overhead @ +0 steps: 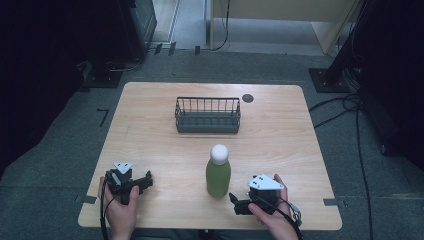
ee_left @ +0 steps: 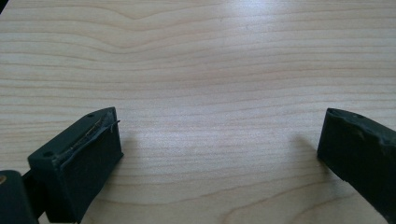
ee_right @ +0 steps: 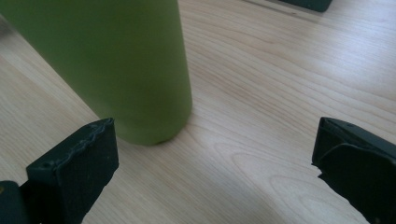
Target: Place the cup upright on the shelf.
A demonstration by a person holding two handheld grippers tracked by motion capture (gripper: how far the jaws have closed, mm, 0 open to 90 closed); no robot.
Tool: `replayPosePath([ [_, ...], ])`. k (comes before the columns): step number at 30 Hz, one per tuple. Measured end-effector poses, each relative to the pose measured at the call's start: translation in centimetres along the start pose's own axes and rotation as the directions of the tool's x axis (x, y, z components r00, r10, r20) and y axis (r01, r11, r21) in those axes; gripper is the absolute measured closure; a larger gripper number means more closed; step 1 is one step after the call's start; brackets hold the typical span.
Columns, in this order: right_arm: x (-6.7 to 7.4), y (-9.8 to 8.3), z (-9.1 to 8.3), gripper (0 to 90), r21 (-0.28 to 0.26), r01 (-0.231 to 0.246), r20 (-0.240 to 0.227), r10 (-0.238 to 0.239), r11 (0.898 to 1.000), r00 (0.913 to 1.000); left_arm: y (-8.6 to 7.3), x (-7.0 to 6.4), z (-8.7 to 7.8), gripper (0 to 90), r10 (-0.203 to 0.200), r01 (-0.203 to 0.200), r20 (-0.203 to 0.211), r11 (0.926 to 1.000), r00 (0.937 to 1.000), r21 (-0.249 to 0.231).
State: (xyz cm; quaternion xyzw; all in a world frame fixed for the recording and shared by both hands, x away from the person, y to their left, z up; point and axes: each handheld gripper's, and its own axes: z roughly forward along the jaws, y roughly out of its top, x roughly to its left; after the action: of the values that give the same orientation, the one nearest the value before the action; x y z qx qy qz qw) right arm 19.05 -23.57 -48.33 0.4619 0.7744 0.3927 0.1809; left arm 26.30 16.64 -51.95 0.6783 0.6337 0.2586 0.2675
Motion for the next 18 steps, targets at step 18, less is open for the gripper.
replayPosePath([
  [18,1.6,1.8,0.3,6.3,-0.034,0.021,-0.076,-0.024,0.999,0.9968,0.0,0.0,0.0,0.0,0.003,-0.003,0.003,1.0,1.0,0.001],
])
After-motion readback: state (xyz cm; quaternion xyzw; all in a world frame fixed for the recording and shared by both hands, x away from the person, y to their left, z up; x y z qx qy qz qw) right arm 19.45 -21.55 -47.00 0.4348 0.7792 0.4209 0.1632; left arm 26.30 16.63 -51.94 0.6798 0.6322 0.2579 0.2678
